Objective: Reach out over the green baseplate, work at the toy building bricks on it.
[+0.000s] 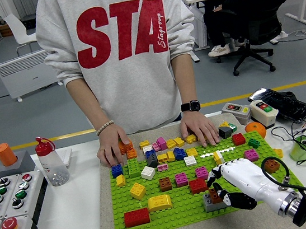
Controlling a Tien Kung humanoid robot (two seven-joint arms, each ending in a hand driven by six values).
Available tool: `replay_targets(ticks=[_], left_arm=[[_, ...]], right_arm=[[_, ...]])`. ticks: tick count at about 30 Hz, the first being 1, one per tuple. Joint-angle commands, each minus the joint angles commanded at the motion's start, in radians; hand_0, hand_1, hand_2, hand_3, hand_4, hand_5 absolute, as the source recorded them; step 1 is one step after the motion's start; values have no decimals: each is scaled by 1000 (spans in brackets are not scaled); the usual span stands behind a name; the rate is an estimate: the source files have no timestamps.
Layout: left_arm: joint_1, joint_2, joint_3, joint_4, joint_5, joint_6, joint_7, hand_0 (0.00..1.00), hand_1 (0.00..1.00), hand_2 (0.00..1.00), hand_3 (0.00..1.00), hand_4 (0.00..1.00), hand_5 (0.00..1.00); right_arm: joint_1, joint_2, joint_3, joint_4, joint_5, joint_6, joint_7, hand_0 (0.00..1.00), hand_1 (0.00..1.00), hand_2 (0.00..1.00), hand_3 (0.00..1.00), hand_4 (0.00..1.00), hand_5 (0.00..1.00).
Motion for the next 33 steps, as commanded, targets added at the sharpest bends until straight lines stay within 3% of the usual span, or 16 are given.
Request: replay_targets(ticks=[20,33], left_arm=[[-6,1,1,0,3,1,0,652,684,675,569,286,998],[-9,1,2,0,1,0,0,651,684,674,568,286,998]], right_arm=[[-13,-22,-18,24,3,26,-10,564,601,585,553,308,148],[5,-5,-49,-37,10,34,-13,567,601,584,553,307,149]])
